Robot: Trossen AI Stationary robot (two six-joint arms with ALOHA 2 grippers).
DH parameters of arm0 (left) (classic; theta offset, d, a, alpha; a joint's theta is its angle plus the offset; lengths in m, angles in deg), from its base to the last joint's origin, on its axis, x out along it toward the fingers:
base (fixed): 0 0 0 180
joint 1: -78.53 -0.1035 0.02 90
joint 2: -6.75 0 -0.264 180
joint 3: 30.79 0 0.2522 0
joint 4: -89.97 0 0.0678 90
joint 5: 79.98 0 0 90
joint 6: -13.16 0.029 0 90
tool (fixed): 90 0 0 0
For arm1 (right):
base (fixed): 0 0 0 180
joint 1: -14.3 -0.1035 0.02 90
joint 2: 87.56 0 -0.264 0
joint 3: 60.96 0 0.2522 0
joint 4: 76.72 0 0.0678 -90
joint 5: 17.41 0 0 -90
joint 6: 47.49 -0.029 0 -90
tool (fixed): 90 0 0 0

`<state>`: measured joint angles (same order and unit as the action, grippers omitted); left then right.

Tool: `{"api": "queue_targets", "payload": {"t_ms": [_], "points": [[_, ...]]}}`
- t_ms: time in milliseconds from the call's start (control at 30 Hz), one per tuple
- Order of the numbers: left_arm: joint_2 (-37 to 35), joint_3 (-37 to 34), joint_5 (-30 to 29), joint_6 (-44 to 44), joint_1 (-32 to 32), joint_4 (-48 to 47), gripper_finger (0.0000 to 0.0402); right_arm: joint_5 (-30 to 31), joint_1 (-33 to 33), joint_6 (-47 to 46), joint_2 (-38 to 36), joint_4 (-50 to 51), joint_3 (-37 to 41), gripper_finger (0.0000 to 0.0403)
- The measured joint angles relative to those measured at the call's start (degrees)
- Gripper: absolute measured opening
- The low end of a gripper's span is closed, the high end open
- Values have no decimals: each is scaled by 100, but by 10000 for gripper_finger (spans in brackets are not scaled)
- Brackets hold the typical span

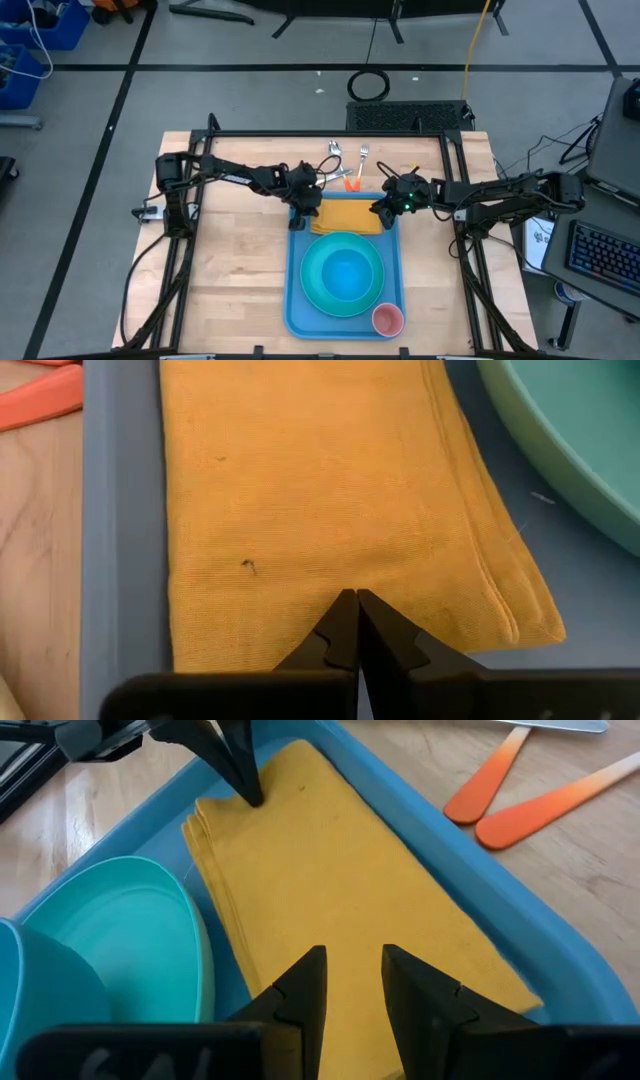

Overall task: Set up tray
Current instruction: Put the yellow napkin top the left of the light blue plate on the blue serving tray, then put the orange fork on the yellow napkin on the blue serving tray

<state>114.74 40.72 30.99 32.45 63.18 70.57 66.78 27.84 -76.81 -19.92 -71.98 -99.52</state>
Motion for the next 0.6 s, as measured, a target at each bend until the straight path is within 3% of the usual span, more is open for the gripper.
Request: {"api": "queue_targets", "payload": {"t_ms": [600], "points": [[-265, -3, -51, -336, -11, 136, 26, -17, 0, 475, 0, -155, 0, 89]]}}
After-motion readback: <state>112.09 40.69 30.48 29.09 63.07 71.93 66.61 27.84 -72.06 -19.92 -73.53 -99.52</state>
